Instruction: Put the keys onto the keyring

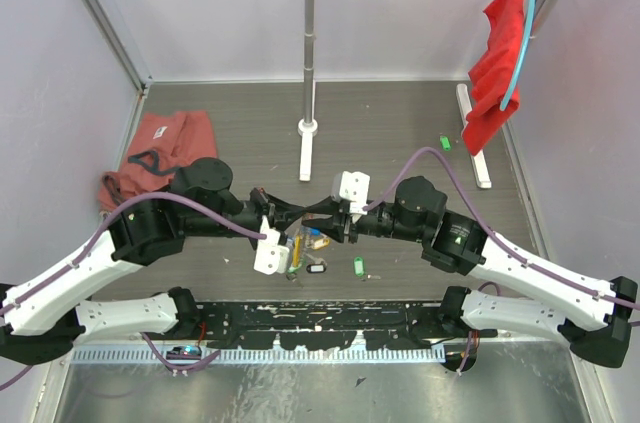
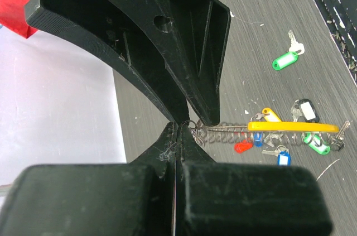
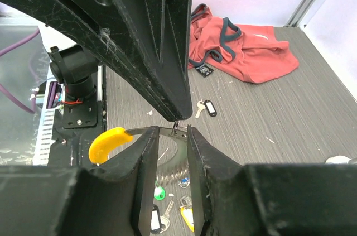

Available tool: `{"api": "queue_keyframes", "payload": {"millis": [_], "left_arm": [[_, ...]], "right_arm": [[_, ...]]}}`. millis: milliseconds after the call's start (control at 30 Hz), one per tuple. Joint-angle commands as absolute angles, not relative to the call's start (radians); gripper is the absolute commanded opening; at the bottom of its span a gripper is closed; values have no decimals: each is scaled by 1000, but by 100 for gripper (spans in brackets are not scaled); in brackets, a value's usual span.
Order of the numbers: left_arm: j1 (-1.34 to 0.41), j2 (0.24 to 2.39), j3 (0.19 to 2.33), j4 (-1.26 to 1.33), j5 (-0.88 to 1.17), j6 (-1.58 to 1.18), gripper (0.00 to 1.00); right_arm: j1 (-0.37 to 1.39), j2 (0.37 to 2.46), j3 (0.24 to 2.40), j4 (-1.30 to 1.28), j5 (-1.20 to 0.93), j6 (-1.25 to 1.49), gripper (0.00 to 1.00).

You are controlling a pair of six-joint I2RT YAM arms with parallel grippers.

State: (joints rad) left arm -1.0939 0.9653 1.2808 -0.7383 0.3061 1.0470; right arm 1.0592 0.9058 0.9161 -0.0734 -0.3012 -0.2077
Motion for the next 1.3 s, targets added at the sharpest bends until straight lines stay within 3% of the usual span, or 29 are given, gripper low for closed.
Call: {"api": "queue_keyframes", "payload": {"millis": [0,433,567,633,700,833,900,1067,1267], "left_arm": [[-1097,964,1270,-689,327,1053,0],[-1097,960,1269,-684,336,1045,0],[-1098,959,1265,-673,330,1036,0],[-1097,956,1264,-660,320,1015,0],[-1097,947,1260,-629,299,967,7],[-1097,911,1233,-526,243,820,40],[-1097,874,1212,-479,212,719,48],[-1097,810,1167,-399,96,438,58],[-1097,813,1148,-502,-13,145,59]], "right_arm": [[1063,906,965,2,-312,-201,32],[1063,920,972,11,-275,-184,17],[1063,928,977,5,-266,-178,2],[1064,927,980,0,-258,-179,1],[1064,921,977,-10,-245,-180,1],[1063,894,975,-39,-203,-178,1],[1064,877,973,-58,-178,-173,1],[1063,842,985,-134,-103,-136,1],[1063,830,996,-259,-18,-58,1]]}}
